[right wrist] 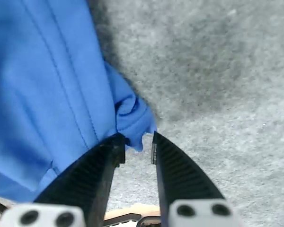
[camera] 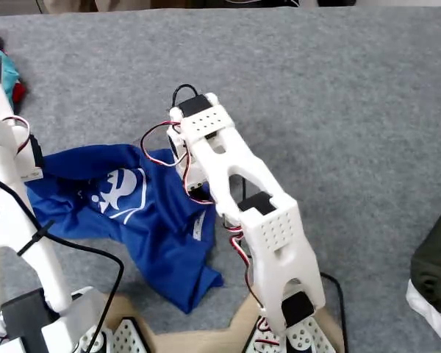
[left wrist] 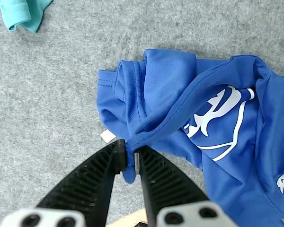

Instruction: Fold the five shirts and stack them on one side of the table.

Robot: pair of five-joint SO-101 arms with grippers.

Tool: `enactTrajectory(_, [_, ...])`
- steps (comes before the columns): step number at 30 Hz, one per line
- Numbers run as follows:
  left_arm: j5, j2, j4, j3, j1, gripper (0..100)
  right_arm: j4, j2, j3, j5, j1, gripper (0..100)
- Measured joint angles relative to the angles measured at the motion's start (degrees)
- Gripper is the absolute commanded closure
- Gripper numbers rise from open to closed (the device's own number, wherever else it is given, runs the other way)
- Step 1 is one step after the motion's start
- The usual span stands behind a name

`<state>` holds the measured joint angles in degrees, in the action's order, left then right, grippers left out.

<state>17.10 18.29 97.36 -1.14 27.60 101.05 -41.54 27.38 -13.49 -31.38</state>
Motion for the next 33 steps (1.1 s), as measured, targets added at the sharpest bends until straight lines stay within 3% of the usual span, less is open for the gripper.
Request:
enactTrajectory(7, [0.0, 0.0, 0.0, 0.0, 0.0, 98, 0.0, 9.4, -2.8, 0.1, -3.6, 87.5])
enactTrajectory(15, [0.0, 0.0, 0.0, 0.0, 0.0, 98, 0.0, 10.1, -6.4, -3.2, -7.1, 87.4])
enactTrajectory(21, [0.0, 0.0, 0.0, 0.0, 0.0, 98, 0.0, 5.7, -6.4, -3.3, -6.5, 78.1])
enactTrajectory(33, [0.0, 0.0, 0.0, 0.0, 0.0, 98, 0.0, 1.4, -5.4, -3.3, -6.2, 92.9])
